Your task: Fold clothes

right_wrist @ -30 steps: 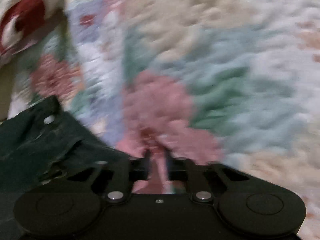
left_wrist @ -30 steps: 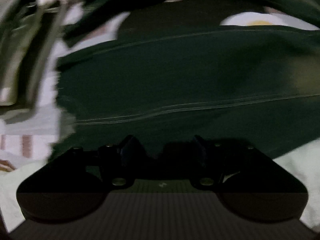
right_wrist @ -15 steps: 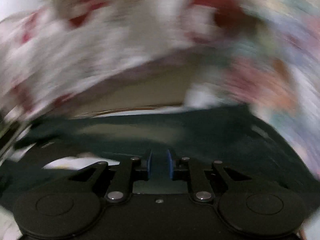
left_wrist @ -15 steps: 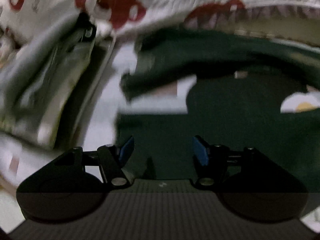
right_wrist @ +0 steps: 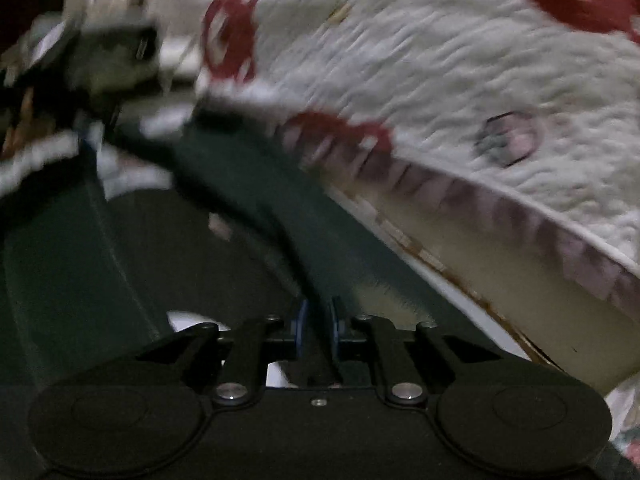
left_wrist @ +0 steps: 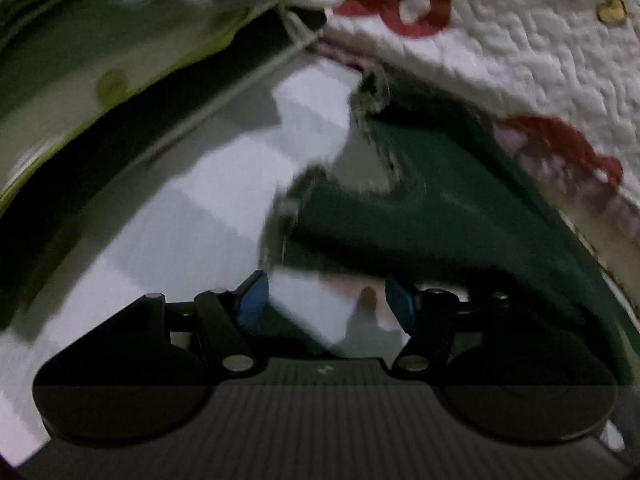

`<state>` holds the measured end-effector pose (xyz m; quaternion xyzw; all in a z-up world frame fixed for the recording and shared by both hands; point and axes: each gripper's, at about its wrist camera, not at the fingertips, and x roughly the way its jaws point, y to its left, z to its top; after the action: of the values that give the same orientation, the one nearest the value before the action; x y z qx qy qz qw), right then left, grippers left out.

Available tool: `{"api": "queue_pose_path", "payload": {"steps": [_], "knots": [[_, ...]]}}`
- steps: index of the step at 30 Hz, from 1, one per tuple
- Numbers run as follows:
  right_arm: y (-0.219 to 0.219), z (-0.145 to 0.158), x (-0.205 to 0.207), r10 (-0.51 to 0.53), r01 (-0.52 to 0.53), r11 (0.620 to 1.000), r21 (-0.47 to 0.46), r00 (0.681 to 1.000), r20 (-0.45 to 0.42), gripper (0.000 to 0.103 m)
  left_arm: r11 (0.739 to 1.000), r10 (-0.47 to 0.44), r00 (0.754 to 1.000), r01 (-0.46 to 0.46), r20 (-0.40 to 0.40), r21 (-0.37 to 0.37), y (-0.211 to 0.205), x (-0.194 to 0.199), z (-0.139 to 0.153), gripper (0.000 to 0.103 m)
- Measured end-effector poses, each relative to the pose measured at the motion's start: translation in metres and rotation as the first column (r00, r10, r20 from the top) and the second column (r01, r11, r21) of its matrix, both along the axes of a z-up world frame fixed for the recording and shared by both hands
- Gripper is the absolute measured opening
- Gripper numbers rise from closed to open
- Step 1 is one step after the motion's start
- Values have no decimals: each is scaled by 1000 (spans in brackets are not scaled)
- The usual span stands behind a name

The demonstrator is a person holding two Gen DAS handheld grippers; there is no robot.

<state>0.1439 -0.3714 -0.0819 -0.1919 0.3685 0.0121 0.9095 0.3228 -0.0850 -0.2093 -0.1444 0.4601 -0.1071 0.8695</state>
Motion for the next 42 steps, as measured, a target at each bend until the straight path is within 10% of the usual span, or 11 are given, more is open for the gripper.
{"api": "queue_pose_path", "payload": {"steps": [10,20,33,36,42], "knots": [[-26,-48,-2,-50,-3,946,-325,987,-155,36,978,23,996,-6,83,-207,14,15,-14,64],[-42,-48,-1,-53,20,964,-264,991,-120,15,895,163,979,-95,122,-437,33,5,-18,64],[-66,-34,6,-245,245,969,-5,969,-2,9,983,-8,982,43,191,-178,-4,7,-18,61],[-73,-34,6,-252,252,967,40,968,2,8,989,-34,976,63,214,-130,-7,13,-11,3],[-96,-10,-12,-190,200,938,283,980,-65,6,996,-89,951,84,295,32,-4,-5,53,4]]}}
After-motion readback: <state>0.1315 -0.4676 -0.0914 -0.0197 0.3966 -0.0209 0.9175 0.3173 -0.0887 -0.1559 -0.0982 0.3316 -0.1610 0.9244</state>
